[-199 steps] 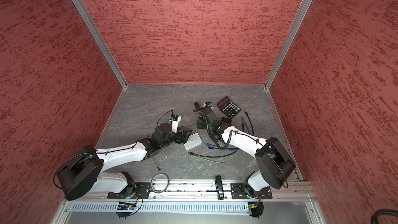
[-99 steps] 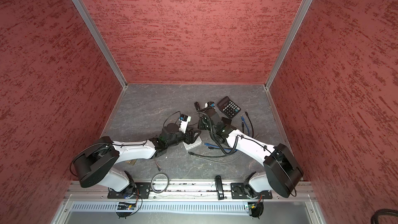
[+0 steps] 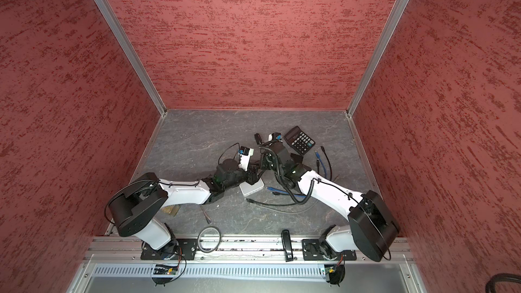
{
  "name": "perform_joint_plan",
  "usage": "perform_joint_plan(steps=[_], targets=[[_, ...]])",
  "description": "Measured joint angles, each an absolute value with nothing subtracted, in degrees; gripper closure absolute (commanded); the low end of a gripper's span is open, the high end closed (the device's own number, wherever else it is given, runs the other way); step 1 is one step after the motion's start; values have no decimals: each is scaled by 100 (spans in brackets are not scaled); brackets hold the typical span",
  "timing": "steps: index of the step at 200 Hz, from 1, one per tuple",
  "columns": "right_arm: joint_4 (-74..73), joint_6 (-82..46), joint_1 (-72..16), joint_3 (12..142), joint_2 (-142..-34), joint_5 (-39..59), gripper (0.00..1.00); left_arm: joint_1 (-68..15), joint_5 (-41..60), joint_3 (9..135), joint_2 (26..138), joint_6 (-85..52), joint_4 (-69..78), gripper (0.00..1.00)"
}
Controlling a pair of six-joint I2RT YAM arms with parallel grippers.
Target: Insert the plug into the switch port
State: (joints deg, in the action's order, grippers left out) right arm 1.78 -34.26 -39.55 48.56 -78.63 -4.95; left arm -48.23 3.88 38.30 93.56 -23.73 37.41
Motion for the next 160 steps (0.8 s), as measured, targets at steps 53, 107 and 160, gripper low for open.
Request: perform_joint_plan(steps=[53, 107, 160], targets=[[148, -3426, -3955, 4812, -7863, -403, 100, -4823, 250, 3892, 9413, -2368, 3850, 68], [143, -3426, -3953, 4792, -7863, -351, 100, -4823, 235, 3957, 9601, -2375, 3892, 77], [102, -3422, -3955, 4792, -7863, -301, 100, -4840, 185, 3957, 9625, -2366, 4075, 88]])
